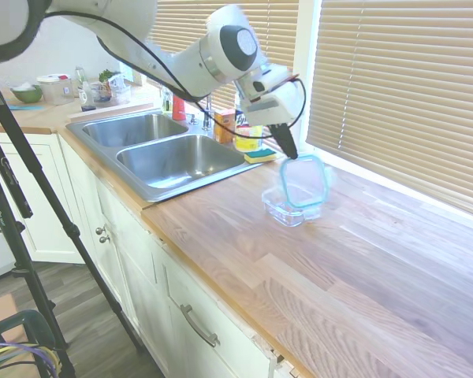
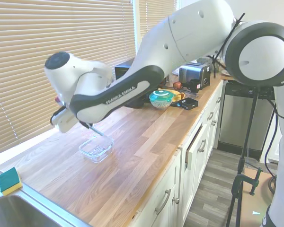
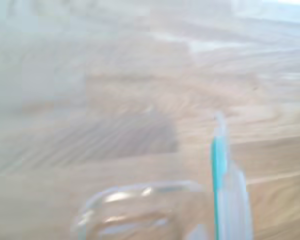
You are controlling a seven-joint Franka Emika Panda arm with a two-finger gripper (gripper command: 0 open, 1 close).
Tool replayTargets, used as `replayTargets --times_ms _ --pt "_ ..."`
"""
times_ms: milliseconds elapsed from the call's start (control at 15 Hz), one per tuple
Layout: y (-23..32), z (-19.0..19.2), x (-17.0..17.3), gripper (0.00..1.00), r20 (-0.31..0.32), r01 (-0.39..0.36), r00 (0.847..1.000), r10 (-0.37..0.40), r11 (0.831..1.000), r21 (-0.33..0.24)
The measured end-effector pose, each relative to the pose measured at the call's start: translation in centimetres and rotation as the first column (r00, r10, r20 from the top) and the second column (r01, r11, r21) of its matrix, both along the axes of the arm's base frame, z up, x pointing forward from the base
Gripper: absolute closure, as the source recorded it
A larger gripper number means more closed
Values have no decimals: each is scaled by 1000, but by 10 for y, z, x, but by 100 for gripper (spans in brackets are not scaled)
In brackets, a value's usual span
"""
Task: Uncover the lid of the food container
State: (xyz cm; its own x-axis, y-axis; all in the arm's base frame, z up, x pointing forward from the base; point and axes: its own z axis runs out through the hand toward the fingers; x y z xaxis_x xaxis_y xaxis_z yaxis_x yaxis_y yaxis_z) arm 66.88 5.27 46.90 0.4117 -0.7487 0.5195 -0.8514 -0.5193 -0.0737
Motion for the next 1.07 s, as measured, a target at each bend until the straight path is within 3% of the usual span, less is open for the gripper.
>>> replayTargets --times_ms 267,467,600,733,867,1067 --pt "-50 29 -4 100 27 47 998 -48 998 53" --pt "-90 17 -6 100 21 80 996 -82 993 86" --pt "-114 5 -10 100 23 93 995 -97 984 151" --pt "-133 -3 -17 100 44 83 994 -99 956 280" --pt "-157 -1 -32 100 80 63 991 -104 913 404" --pt "-201 -1 -62 100 100 47 989 -112 865 500"
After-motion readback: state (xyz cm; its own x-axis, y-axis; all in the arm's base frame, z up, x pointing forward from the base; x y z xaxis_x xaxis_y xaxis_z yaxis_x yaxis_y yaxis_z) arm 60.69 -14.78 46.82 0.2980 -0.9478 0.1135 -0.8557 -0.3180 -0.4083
